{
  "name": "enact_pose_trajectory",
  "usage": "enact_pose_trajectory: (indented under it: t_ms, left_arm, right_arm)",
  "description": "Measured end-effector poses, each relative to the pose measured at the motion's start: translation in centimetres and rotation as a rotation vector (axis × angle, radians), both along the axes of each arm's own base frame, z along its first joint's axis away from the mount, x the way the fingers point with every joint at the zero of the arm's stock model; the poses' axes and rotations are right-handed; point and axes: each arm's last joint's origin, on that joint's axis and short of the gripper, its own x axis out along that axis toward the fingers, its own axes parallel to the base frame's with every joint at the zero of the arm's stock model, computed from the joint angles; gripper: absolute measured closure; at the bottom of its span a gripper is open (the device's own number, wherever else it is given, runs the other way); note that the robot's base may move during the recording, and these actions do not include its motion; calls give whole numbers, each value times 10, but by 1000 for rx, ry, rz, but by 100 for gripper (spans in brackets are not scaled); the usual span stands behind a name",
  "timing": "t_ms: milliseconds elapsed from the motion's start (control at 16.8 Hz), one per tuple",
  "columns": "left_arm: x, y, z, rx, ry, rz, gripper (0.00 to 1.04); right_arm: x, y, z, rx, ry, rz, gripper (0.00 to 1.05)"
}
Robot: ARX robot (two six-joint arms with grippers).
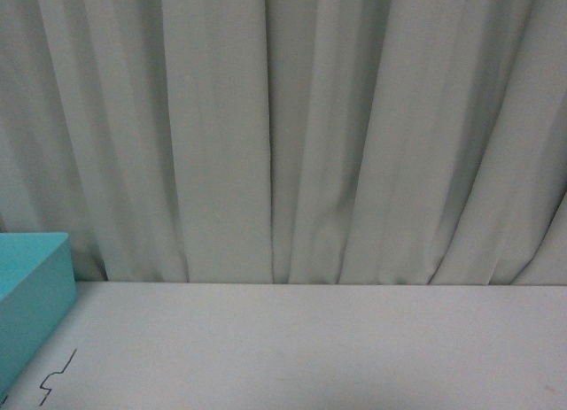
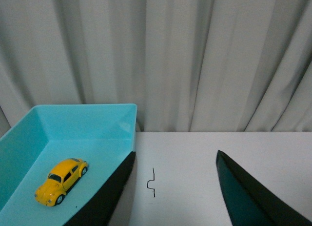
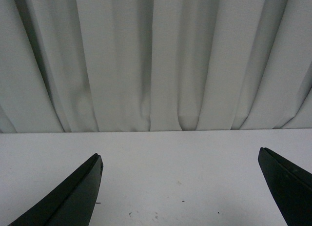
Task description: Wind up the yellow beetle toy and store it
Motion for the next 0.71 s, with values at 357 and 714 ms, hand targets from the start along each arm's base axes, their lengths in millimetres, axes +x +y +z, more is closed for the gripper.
enact_pose_trajectory:
  t_ms: [357, 714]
  left_arm:
    - [0, 0, 0, 0, 0, 0, 7]
    - [0, 0, 0, 0, 0, 0, 7]
  right_arm:
    - [0, 0, 0, 0, 0, 0, 7]
    - [0, 0, 0, 0, 0, 0, 7]
